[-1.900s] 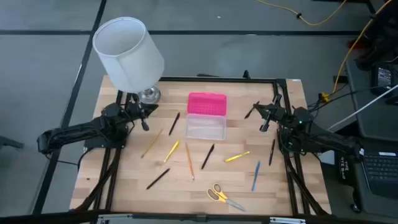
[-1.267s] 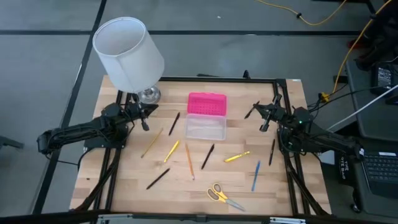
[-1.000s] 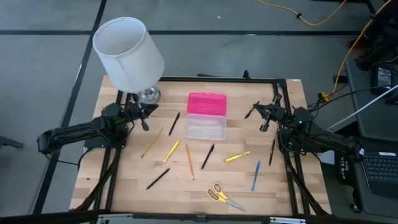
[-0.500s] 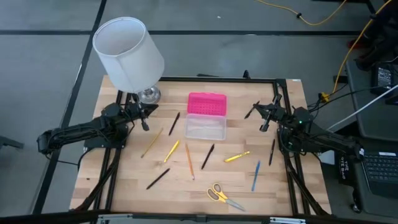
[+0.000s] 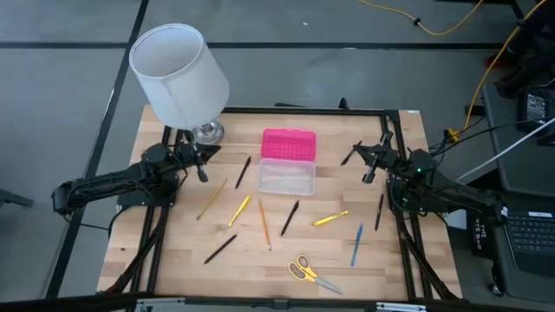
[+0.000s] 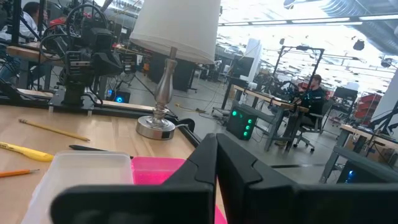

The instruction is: Pick & place school supplies into a supply box

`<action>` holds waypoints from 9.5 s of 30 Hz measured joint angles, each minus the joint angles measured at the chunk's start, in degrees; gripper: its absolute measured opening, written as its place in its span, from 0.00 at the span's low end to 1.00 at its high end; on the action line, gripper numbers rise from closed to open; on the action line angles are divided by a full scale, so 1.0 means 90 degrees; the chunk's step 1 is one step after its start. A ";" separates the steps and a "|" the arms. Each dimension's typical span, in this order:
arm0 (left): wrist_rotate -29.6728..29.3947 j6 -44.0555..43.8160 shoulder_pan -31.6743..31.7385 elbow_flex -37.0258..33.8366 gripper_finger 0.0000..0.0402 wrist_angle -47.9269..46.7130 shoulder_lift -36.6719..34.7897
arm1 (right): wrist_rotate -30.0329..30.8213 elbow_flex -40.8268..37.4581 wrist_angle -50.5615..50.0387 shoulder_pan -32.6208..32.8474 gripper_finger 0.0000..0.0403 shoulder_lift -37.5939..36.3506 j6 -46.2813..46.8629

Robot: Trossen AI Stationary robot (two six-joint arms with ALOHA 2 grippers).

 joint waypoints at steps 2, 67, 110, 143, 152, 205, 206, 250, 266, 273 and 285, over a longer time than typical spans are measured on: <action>-0.0001 0.0000 0.0000 -0.0001 0.00 -0.0001 -0.0002 | -0.0002 0.0000 0.0000 0.0001 0.03 0.0000 0.0000; 0.0001 0.0000 0.0000 0.0000 0.00 -0.0001 -0.0002 | -0.0001 0.0000 0.0001 0.0001 0.03 0.0000 0.0000; 0.0481 -0.0672 -0.0306 0.0027 0.00 -0.0048 0.0076 | 0.0051 0.0001 -0.0439 0.0002 0.01 0.0001 0.1900; -0.0245 -0.1069 -0.0525 0.0911 0.00 -0.0089 0.2956 | 0.0168 0.0000 -0.0672 0.0000 0.01 -0.0002 0.2360; -0.1768 -0.1639 -0.1510 0.1725 0.00 -0.1155 0.3643 | 0.1213 0.0000 -0.0511 0.0000 0.01 -0.0002 0.2006; -0.2961 -0.4453 -0.3067 0.4515 0.08 -0.3733 0.6769 | 0.0724 0.0002 -0.0530 0.0002 0.06 0.0003 0.1494; -0.2967 -0.4355 -0.3041 0.4515 0.10 -0.3736 0.6769 | 0.0724 0.0000 -0.0530 0.0002 0.06 0.0003 0.1494; -0.1551 -0.5735 -0.1914 0.5382 0.35 -0.5517 0.7740 | 0.0727 0.0001 -0.0522 0.0000 0.06 0.0001 0.1518; -0.1305 -0.5694 -0.1634 0.5382 0.35 -0.5185 0.8839 | 0.0729 0.0001 -0.0528 0.0000 0.06 0.0001 0.1518; -0.1086 -0.5443 -0.1577 0.5398 0.35 -0.4704 0.9235 | 0.0729 0.0000 -0.0528 0.0000 0.06 0.0001 0.1518; -0.0955 -0.5229 -0.1469 0.5412 0.32 -0.4881 0.9418 | 0.0728 0.0001 -0.0531 0.0000 0.06 0.0001 0.1518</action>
